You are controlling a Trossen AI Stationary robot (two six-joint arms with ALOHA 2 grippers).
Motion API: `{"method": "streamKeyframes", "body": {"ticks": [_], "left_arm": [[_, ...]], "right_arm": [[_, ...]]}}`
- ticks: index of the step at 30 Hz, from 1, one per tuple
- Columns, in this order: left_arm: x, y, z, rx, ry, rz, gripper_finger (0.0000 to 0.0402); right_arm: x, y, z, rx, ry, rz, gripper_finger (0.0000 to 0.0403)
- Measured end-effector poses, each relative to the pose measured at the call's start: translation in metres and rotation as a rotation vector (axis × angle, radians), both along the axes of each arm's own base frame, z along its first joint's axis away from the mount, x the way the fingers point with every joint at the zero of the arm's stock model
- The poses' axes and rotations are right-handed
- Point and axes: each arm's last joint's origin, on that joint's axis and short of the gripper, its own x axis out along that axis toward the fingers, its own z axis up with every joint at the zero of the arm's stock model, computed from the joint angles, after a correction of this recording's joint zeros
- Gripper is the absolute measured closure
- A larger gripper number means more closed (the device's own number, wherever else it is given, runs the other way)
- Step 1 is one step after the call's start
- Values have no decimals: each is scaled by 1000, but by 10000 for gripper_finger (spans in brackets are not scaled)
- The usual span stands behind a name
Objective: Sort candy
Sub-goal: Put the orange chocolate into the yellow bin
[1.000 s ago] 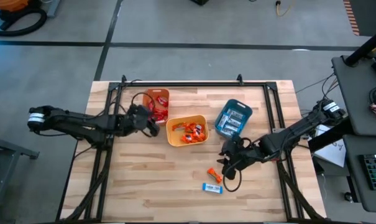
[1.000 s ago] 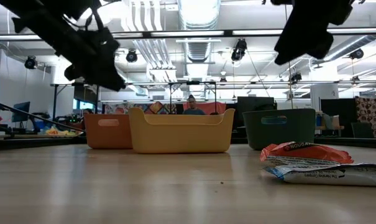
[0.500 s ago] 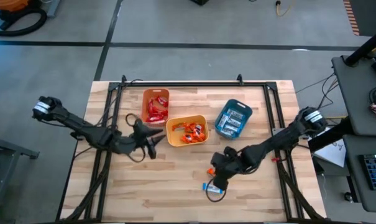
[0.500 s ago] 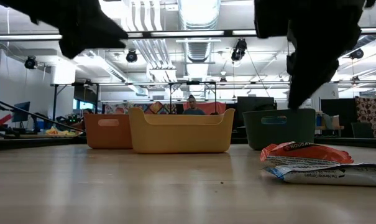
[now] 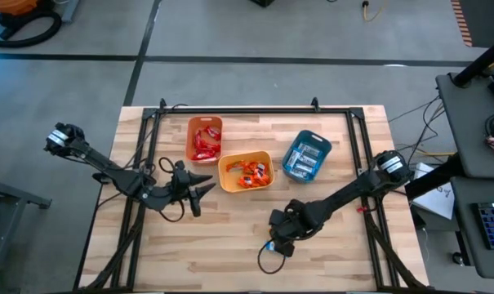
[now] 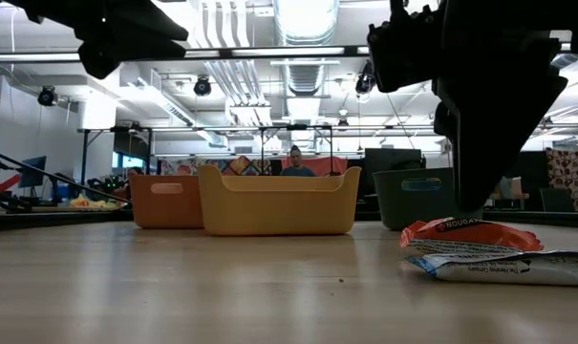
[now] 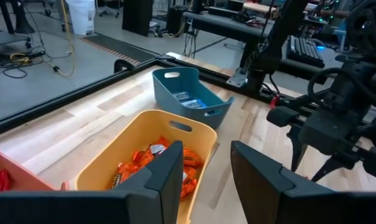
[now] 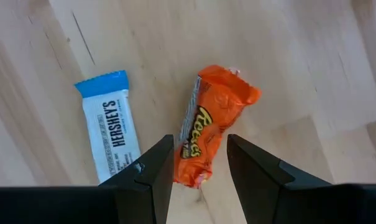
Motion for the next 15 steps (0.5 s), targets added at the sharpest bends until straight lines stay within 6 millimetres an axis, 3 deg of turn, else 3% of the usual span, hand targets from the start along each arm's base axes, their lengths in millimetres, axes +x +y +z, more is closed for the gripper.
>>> {"method": "streamKeyframes", "body": {"ticks": [15], "left_arm": [[4,-2,-8,22,40,1,284]], "right_arm": [[8,4,-18,-17,39,-17,269]]}}
